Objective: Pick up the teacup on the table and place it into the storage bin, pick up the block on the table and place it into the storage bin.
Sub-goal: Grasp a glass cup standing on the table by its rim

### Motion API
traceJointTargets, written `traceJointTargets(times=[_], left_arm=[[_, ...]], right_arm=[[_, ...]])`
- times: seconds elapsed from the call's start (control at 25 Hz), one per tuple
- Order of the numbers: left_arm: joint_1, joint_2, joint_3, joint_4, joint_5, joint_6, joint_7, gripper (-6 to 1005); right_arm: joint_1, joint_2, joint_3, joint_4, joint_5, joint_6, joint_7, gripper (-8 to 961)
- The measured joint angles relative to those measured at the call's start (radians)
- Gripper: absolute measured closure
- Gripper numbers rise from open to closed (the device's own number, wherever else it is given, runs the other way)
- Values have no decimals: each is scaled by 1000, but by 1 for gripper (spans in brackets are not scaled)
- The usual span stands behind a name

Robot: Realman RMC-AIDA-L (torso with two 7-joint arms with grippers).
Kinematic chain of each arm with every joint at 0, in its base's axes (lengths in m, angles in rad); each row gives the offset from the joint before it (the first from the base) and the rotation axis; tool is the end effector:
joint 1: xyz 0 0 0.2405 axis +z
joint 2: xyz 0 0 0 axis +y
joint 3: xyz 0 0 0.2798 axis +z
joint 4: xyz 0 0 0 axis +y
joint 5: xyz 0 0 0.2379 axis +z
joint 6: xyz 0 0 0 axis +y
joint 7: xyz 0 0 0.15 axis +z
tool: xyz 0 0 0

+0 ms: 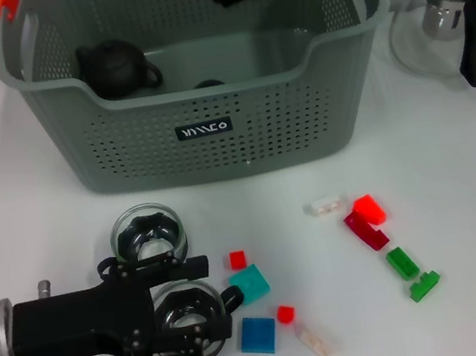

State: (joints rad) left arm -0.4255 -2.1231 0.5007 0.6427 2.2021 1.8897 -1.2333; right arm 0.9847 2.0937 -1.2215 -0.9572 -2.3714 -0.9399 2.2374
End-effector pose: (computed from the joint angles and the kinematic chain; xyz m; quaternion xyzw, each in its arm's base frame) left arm -0.3169 0.2792 -0.0247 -0.9360 -0.2012 -0.2877 0.0254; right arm 0.0631 0.5154 -0.0330 -0.9423 0.1483 0.0562 0.2947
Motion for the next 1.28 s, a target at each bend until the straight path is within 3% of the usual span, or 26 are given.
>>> traceJointTargets(times=[0.24,0.48,0.68,0.96,1.08,1.28], left_arm=[[3,0,-1,0,-3,-1,1,171],[3,-1,-20,0,-8,-3,2,171],[4,1,-28,0,-8,-6,2,171],[-3,4,-28,2,-9,-11,-3,171],[-6,4,-29,4,-9,-11,-4,171],[-10,7,-50,4,-11,-25,-11,171]], right_arm=[[-104,-5,26,-171,164,-98,-58,254],[-155,-12,155,-236,335,-300,-133,255],[-196,-15,218,-237,373,-419,-197,224],[-276,-7,225,-232,419,-523,-311,169],[-304,-2,211,-225,385,-537,-327,1],[-327,-5,187,-194,326,-629,-339,4]])
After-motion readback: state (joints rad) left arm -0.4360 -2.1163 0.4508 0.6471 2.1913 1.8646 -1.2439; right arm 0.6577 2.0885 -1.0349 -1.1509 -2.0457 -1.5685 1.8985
